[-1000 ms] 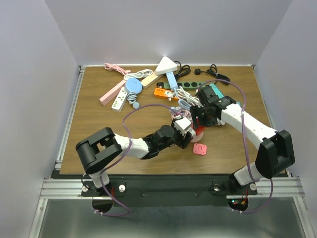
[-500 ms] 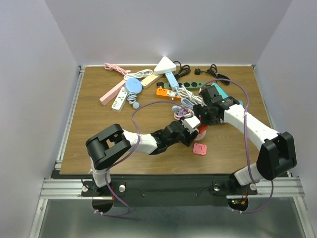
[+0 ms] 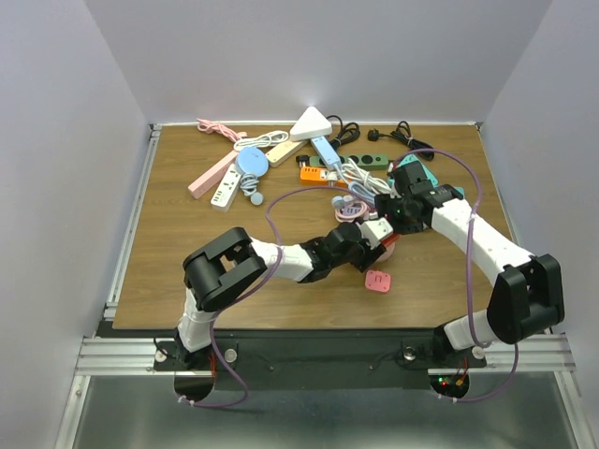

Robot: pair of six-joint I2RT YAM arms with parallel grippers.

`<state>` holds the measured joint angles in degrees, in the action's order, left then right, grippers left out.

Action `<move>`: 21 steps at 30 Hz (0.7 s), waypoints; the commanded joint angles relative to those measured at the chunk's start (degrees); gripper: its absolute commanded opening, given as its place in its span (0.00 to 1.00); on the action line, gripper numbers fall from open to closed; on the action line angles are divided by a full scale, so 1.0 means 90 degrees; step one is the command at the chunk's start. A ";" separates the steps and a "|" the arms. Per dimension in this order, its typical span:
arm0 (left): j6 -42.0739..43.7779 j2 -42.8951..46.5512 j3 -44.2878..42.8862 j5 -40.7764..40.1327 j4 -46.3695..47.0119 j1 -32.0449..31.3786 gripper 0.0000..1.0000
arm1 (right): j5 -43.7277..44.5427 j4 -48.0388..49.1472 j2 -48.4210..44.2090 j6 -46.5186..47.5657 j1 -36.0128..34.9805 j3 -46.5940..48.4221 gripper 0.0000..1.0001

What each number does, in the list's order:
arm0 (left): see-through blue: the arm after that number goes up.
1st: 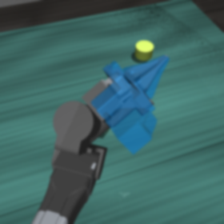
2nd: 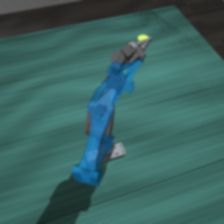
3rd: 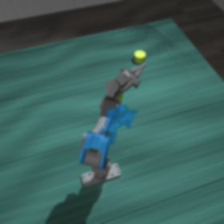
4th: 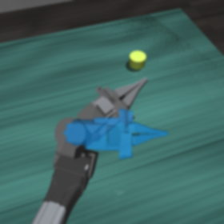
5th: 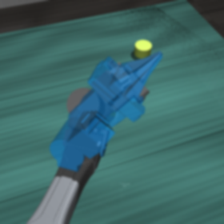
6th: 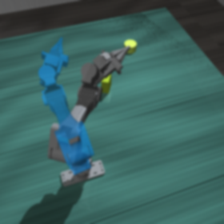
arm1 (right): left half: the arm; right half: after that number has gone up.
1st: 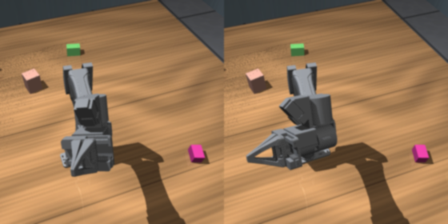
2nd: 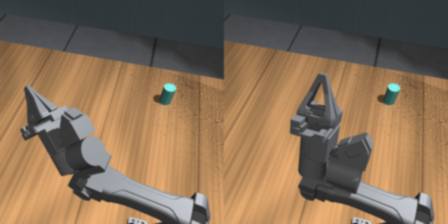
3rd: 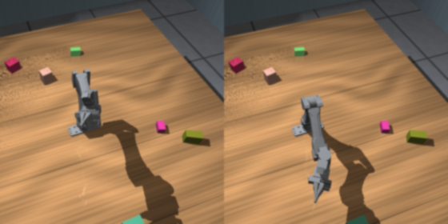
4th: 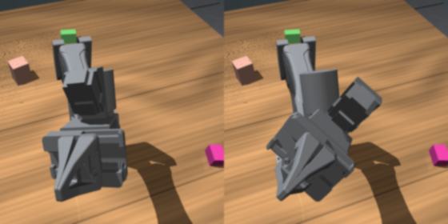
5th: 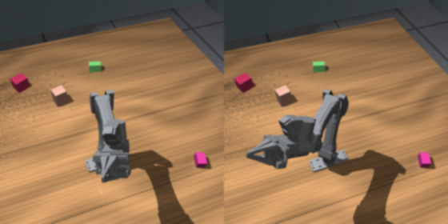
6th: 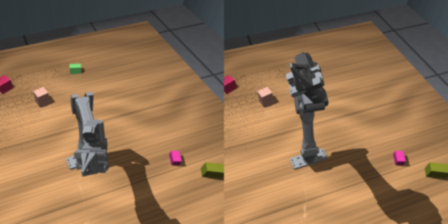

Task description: Insert the plug

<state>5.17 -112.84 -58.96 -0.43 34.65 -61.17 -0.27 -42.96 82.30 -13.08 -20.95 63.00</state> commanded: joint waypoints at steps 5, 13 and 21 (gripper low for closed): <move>0.0158 -0.1242 -0.0216 0.0897 -0.2385 -0.0167 0.00 | -0.1005 -0.0080 0.0318 -0.0197 0.0121 -0.0496 0.68; -0.0251 -0.0979 -0.0110 0.0497 -0.2367 -0.0079 0.00 | -0.1337 -0.0022 0.0357 -0.0090 0.0130 -0.0438 0.68; -0.0769 0.0444 0.0291 0.0223 -0.2122 0.0029 0.69 | -0.1805 0.0047 0.0416 -0.0002 0.0130 -0.0311 0.68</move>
<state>3.86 -110.89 -60.71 -0.71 30.04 -60.64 -6.15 -41.58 82.56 -11.86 -17.41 62.19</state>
